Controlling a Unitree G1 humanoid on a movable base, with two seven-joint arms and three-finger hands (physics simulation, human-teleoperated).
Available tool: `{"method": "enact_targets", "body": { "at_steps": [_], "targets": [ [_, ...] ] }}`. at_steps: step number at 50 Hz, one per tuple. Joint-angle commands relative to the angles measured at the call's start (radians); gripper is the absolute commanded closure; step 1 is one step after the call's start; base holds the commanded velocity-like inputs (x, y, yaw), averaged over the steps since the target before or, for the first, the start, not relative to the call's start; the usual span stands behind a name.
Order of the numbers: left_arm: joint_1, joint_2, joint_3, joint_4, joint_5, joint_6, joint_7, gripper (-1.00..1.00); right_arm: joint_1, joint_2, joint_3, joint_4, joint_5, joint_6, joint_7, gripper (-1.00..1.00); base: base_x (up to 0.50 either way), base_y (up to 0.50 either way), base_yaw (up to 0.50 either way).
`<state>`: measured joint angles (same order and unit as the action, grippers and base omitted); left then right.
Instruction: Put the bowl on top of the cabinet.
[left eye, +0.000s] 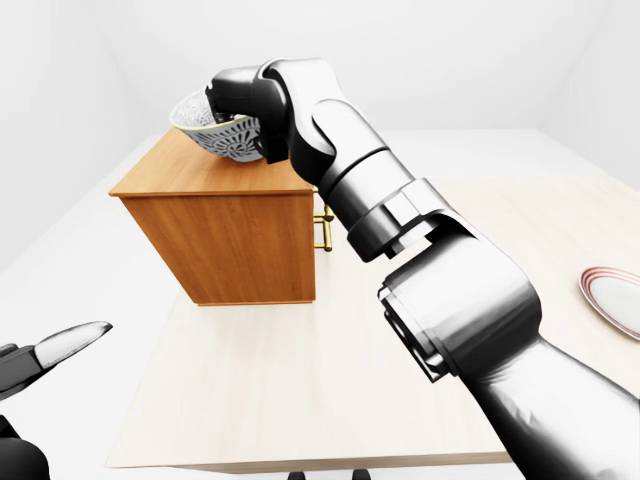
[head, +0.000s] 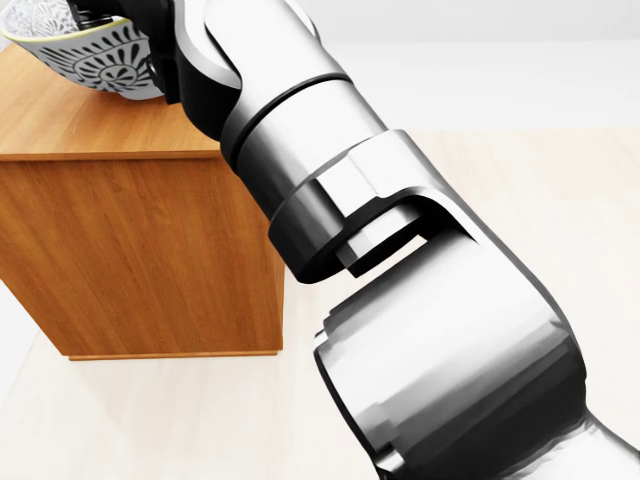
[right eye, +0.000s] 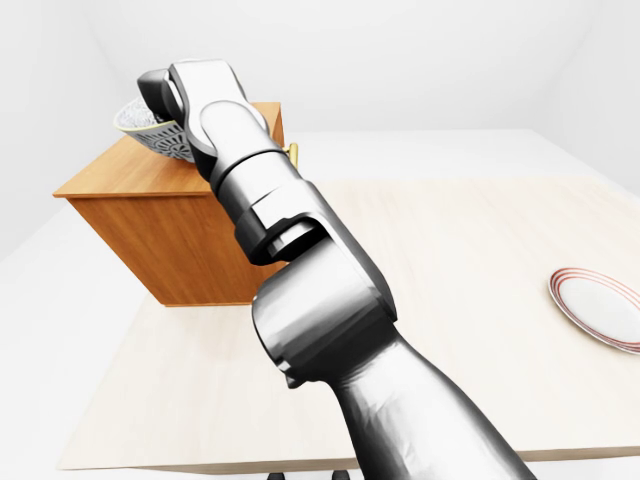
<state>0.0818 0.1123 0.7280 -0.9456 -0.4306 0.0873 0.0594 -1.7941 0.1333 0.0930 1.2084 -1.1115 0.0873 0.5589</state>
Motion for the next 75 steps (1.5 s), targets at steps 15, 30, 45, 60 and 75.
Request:
{"method": "enact_targets", "body": {
  "at_steps": [15,30,45,60,75],
  "targets": [
    [0.002,-0.001,0.003,0.0,-0.003,0.0,-0.002,-1.0,0.013,-0.009,0.014,0.004,-0.054,0.0,-0.016,1.0,0.0,0.0,0.0],
    [0.002,-0.002,-0.002,-0.001,0.002,0.0,-0.001,-1.0,0.013,-0.012,0.013,0.004,-0.056,0.0,-0.019,0.86,0.0,0.0,0.0],
    [0.001,-0.002,-0.003,-0.001,0.002,0.0,-0.001,-1.0,0.021,-0.012,0.013,0.003,-0.058,0.0,-0.024,0.36,0.0,0.0,0.0],
    [-0.001,0.0,0.0,-0.003,-0.002,0.0,0.001,-1.0,0.023,-0.01,0.013,0.004,-0.056,0.0,-0.025,-0.4,0.0,0.0,0.0],
    [0.0,0.0,0.002,-0.001,-0.004,0.0,0.0,-1.0,0.025,-0.01,0.011,0.006,-0.046,0.0,-0.029,-0.96,0.0,0.0,0.0]
  ]
}}
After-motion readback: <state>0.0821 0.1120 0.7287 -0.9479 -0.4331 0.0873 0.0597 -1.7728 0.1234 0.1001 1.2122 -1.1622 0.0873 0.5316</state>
